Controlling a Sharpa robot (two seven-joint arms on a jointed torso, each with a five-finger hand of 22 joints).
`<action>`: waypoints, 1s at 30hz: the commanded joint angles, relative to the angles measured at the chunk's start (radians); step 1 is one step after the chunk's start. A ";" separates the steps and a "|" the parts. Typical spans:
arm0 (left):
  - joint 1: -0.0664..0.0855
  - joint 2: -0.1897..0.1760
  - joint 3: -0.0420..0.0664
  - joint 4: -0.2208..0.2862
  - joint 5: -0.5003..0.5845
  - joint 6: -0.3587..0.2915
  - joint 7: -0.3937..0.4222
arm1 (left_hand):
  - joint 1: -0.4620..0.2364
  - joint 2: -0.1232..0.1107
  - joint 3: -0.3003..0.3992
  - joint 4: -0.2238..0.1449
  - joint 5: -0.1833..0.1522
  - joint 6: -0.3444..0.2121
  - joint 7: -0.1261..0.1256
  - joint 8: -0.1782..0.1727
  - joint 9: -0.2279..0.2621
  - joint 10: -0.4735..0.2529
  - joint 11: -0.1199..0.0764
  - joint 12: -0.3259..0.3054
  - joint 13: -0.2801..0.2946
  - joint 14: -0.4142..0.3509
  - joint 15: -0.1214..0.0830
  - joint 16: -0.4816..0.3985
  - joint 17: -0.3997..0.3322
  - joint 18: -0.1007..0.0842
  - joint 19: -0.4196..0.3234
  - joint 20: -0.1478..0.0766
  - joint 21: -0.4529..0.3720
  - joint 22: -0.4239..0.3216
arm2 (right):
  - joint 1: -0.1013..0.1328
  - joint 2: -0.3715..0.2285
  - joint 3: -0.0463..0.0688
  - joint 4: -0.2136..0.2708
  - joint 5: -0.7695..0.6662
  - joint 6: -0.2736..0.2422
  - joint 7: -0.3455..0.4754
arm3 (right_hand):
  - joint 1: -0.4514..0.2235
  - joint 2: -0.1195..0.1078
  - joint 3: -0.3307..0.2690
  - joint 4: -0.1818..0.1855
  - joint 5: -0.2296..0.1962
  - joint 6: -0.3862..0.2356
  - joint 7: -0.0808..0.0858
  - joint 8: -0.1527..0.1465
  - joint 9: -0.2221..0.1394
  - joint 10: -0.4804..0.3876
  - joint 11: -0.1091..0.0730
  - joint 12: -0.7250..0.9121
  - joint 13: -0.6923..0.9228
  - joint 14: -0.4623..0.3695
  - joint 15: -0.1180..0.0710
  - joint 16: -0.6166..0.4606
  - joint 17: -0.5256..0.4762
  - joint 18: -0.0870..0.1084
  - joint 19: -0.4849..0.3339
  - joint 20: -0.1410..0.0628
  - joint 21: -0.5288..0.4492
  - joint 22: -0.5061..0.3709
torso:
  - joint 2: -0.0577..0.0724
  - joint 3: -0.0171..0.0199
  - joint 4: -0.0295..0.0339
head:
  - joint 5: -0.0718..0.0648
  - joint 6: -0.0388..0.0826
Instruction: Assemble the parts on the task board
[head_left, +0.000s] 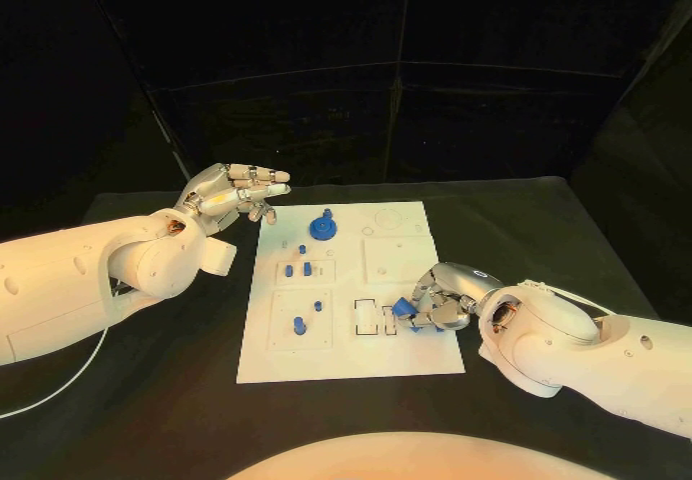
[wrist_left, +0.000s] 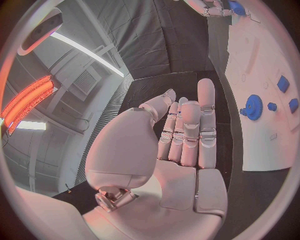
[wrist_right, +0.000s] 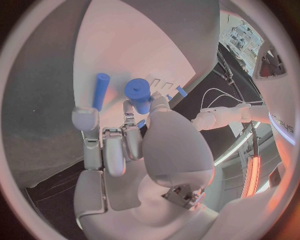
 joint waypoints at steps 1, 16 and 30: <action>0.001 0.001 0.001 0.000 -0.001 0.015 0.008 | -0.002 0.008 -0.006 0.000 0.005 -0.004 0.000 0.006 0.000 -0.006 0.002 0.006 0.002 -0.002 -0.003 0.003 -0.001 0.014 0.005 -0.003 -0.006 -0.002 | 0.002 -0.002 0.001 0.012 0.039 -0.113 0.056 | 0.009 0.009 0.001 -0.006 0.013 0.002 -0.002 0.004 0.003 -0.001 -0.008 -0.005 0.028 0.078 -0.006 0.002 0.143 -0.006 0.002 -0.001 0.002 -0.002 | -0.001 0.0001 0.0008 | 0.002 0.002; 0.001 0.008 0.001 -0.005 -0.001 0.015 0.006 | -0.005 0.007 -0.009 0.000 0.005 -0.009 0.002 0.005 -0.001 -0.010 0.004 0.007 0.001 -0.002 -0.002 0.005 0.000 0.014 0.006 -0.002 -0.007 -0.003 | 0.002 0.070 0.001 -0.017 0.108 -0.029 0.051 | -0.009 0.024 -0.016 0.007 0.016 0.003 -0.002 0.007 0.007 -0.005 -0.007 -0.013 0.022 0.078 -0.006 0.001 0.142 -0.005 -0.001 -0.001 -0.002 -0.007 | 0.002 -0.0006 0.0010 | 0.016 0.011; 0.001 0.009 0.001 -0.003 -0.001 0.015 0.005 | -0.010 0.006 -0.013 0.003 0.005 -0.017 0.006 0.002 -0.002 -0.016 0.007 0.009 0.001 -0.002 0.000 0.006 -0.001 0.013 0.006 -0.001 -0.008 -0.004 | 0.002 0.118 0.001 -0.045 0.118 0.004 -0.011 | -0.062 0.056 -0.048 0.012 -0.064 0.013 -0.009 0.019 0.017 -0.005 -0.013 -0.020 0.019 0.078 -0.010 0.000 0.142 -0.004 -0.001 -0.004 -0.004 -0.011 | 0.002 -0.0019 0.0015 | 0.020 0.011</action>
